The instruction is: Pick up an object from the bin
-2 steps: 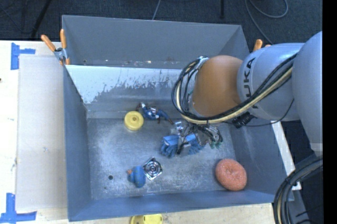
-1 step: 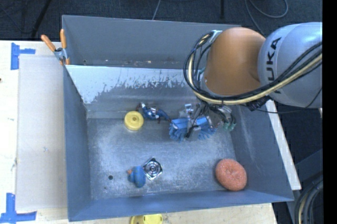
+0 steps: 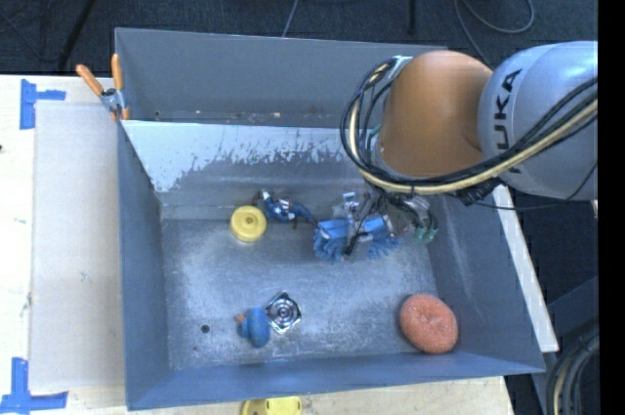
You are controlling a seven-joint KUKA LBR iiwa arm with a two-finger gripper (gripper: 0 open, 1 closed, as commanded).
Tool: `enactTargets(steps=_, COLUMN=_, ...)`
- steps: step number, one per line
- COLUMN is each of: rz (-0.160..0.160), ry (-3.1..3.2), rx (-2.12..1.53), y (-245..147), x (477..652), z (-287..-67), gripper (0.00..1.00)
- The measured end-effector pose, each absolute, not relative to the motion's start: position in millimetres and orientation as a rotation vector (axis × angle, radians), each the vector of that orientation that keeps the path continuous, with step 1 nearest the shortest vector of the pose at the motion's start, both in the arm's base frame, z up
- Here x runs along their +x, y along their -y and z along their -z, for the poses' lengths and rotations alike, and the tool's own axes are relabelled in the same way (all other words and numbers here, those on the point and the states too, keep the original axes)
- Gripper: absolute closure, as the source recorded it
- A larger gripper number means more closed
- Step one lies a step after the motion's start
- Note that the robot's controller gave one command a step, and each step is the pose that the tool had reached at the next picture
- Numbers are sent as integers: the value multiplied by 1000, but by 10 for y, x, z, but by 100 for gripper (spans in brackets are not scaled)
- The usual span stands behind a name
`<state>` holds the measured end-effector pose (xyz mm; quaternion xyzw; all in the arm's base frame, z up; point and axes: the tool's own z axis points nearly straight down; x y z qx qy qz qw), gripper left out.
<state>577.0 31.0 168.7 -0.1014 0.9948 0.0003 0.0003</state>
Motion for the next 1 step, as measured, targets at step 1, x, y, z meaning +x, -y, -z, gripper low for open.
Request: enactTargets(steps=1, rz=0, ry=-3131, rx=-259, y=-52, x=5637, z=-3829, gripper=100)
